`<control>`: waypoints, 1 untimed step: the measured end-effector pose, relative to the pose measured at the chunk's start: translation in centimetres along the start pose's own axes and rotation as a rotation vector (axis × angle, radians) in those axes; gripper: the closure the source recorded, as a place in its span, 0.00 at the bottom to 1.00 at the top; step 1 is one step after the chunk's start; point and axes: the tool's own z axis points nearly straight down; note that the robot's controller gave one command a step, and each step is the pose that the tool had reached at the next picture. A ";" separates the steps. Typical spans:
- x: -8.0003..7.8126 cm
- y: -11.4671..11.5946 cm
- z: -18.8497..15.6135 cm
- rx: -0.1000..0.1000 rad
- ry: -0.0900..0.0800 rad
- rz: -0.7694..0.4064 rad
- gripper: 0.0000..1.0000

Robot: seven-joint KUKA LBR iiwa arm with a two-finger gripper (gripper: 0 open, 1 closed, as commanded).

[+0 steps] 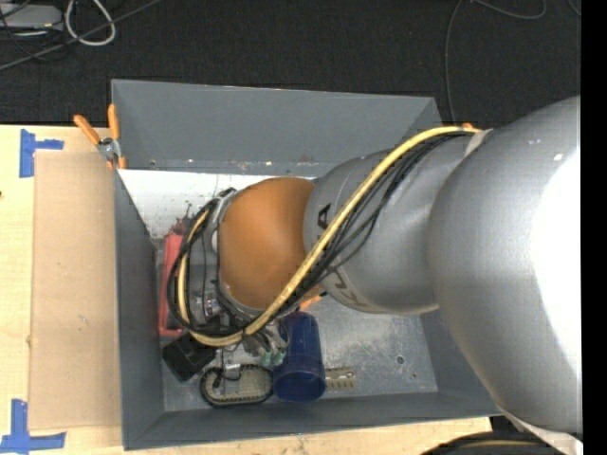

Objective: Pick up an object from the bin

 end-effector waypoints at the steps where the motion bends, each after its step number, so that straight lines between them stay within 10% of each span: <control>1: -2.8 -0.4 5.8 -0.002 -0.007 -0.168 0.00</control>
Offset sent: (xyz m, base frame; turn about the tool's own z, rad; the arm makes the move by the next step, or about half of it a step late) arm 0.0128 0.0127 -0.0598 -0.2779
